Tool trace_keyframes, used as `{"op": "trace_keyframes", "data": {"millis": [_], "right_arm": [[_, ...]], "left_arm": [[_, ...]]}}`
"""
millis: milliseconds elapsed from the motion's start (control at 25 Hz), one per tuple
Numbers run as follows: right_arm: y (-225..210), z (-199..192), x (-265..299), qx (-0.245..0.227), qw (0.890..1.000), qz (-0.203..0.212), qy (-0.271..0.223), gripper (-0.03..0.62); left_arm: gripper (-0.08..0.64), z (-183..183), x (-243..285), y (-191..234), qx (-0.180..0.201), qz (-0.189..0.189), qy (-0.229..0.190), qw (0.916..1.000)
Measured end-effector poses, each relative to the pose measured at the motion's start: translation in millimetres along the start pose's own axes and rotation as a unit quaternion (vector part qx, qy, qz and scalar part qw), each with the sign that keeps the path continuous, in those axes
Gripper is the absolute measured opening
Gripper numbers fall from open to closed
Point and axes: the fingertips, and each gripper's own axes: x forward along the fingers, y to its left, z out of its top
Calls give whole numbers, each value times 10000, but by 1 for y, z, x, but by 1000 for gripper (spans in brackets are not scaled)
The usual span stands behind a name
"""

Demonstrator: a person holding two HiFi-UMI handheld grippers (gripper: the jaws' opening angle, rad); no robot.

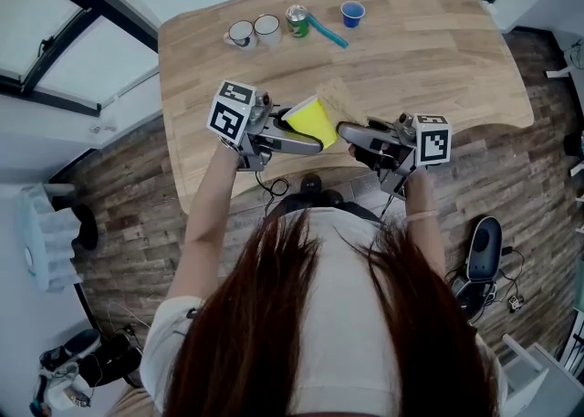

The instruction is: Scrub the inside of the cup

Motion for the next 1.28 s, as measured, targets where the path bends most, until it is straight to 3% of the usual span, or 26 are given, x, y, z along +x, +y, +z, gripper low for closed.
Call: {"op": "trace_keyframes", "data": {"millis": [600, 960, 1120, 1280], "right_arm": [[-14, 9, -5, -75, 9989, -257, -379, 92], [-26, 26, -17, -269, 9946, -649, -766, 92], [-31, 28, -19, -404, 9922, -898, -768, 92], [-38, 27, -21, -632, 9877, -1268, -668, 92]], "left_arm": [[253, 4, -5, 2, 17, 150, 48, 9999], [253, -10, -13, 33, -7, 1013, 411, 9940], [253, -18, -22, 52, 45, 1665, 708, 9835], [255, -24, -31, 76, -27, 2379, 813, 9679]]}}
